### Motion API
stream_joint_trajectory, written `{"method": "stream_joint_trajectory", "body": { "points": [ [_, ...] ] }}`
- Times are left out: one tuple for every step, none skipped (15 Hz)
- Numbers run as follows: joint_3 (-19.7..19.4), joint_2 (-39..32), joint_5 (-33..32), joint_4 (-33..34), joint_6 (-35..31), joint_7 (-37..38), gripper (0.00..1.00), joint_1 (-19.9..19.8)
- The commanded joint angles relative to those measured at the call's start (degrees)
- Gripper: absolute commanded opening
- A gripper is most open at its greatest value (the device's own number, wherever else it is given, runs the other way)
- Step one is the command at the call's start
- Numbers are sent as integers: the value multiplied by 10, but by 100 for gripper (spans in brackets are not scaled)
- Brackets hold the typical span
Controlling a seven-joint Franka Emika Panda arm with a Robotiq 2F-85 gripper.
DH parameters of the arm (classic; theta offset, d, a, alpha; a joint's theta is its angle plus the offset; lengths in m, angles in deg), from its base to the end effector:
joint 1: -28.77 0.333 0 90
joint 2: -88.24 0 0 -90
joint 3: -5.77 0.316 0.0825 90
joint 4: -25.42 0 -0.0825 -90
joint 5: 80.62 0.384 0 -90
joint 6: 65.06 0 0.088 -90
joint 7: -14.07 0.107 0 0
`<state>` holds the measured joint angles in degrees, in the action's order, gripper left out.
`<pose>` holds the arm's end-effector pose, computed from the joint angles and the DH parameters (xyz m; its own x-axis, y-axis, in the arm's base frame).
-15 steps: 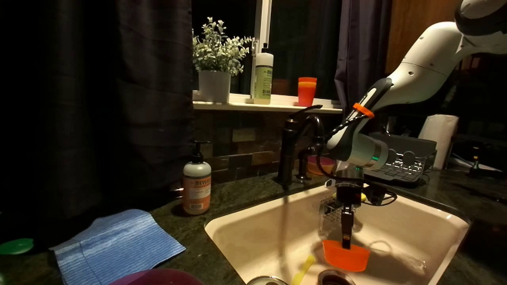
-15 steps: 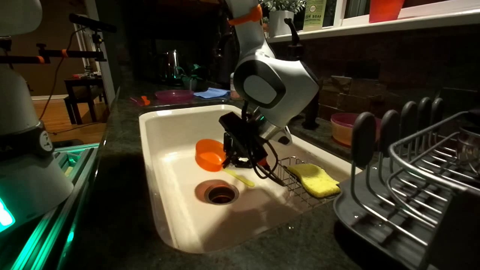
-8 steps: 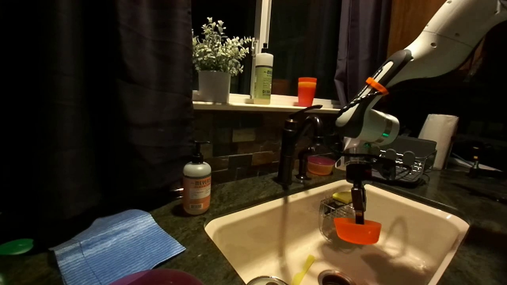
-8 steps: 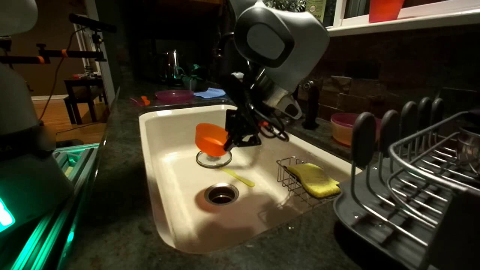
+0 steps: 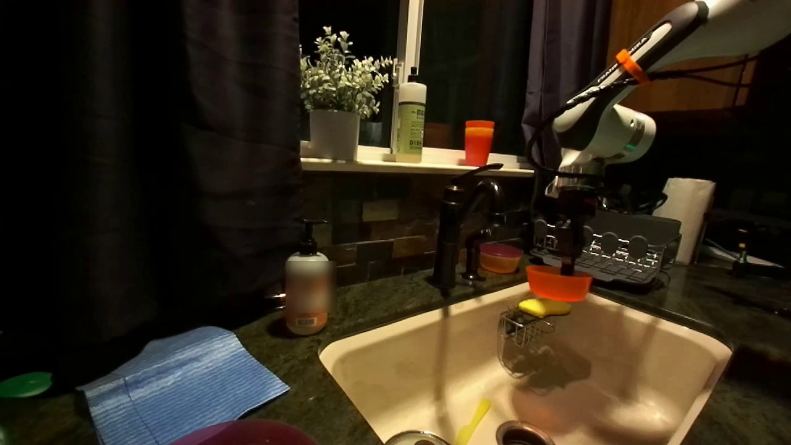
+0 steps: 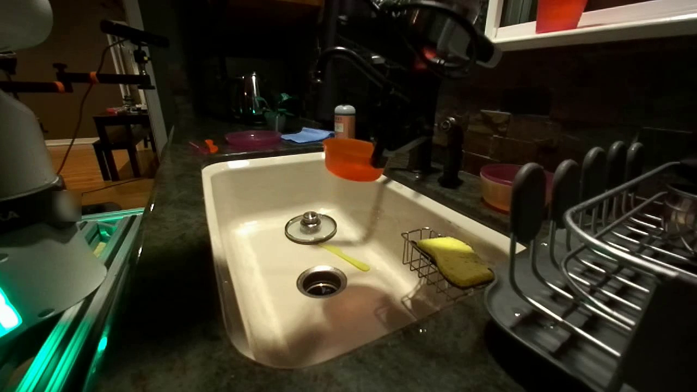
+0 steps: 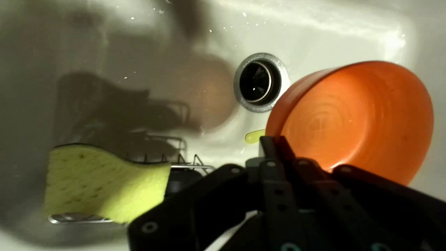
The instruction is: Take the two bowls off of the plate rack and put them on the green bowl
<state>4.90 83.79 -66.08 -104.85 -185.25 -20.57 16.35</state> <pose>0.4866 -0.1025 0.3055 0.9663 0.2303 -0.1149 0.1882 -0.9368 -0.2949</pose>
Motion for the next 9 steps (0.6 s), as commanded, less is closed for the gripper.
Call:
{"method": "stream_joint_trajectory", "body": {
  "points": [
    [-36, 26, -27, 22, 8, 63, 1, 9],
    [-43, 25, -27, 31, 6, 75, 1, 8],
    [-51, 19, -28, 43, 5, 86, 1, 7],
    [-57, 13, -26, 55, 4, 94, 1, 5],
    [-64, 5, -24, 68, 3, 102, 1, 4],
    [-69, 0, -23, 78, 3, 112, 1, 3],
    [-74, -13, -19, 93, 0, 117, 1, 2],
    [-77, -20, -17, 103, -5, 122, 1, 1],
    [-80, -33, -13, 118, -10, 127, 1, 0]
  ]
}}
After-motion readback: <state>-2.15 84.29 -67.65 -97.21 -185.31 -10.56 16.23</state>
